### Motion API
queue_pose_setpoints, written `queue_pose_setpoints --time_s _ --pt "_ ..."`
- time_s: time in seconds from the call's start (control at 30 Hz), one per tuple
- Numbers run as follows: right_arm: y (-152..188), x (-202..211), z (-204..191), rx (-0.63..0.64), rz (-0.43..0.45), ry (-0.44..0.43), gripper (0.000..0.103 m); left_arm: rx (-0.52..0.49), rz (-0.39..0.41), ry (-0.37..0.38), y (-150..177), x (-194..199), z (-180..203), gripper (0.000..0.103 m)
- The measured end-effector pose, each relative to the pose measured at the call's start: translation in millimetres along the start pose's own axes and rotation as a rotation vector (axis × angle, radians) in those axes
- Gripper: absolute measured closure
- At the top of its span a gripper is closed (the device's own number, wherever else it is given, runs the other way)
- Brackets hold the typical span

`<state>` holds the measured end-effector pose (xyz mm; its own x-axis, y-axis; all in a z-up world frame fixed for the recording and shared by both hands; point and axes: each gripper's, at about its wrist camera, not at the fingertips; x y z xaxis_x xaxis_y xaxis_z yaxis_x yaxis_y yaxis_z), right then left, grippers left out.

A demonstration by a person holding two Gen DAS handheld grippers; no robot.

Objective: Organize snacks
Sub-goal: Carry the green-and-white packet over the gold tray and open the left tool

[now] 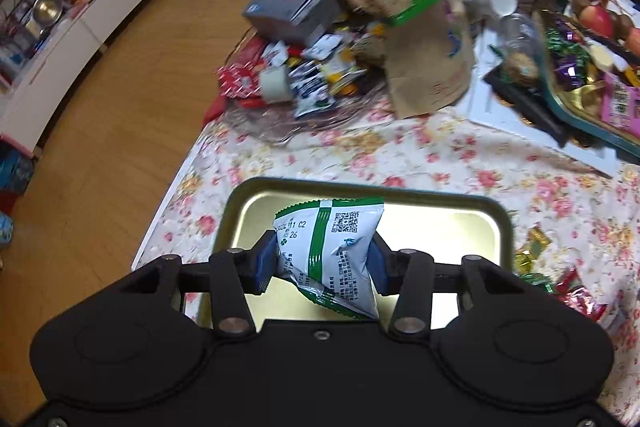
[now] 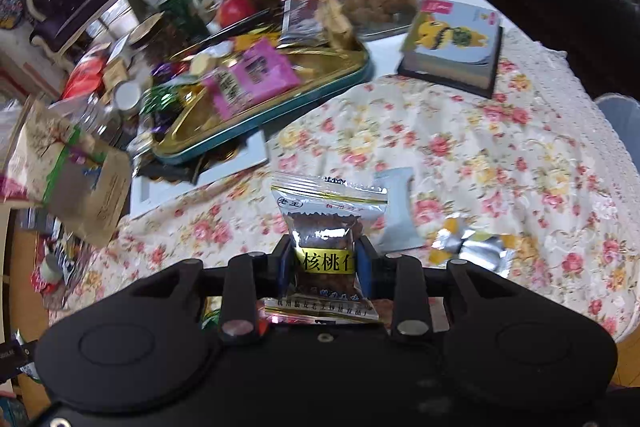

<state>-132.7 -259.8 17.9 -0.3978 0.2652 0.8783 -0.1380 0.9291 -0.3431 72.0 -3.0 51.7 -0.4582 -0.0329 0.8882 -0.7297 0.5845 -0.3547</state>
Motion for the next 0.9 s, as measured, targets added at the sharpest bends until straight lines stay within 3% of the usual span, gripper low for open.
queue_pose_setpoints --time_s 0.33,0.53,0.9 --pt "44.3 -9.0 -59.5 0.137 -0.040 -0.036 0.070 0.081 -0.123 0.023 23.0 -35.1 -47.2 0.049" --pt "70.6 -9.3 -85.9 0.235 -0.043 -0.089 0.070 0.065 -0.165 0.015 33.6 -47.7 -53.9 0.049" --pt "99.6 -8.0 -109.0 0.343 -0.061 -0.182 0.070 0.041 -0.165 0.019 41.6 -53.6 -59.6 0.048"
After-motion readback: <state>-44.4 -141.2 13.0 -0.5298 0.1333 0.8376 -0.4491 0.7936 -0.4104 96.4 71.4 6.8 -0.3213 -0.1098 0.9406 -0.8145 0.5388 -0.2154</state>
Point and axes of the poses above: each gripper's, at about its wrist camera, not at the fingertips, and x roughly against the way its jaws point, z to its right, y to its underside, and after that the axes turned 12 degrees about -x, right-handed
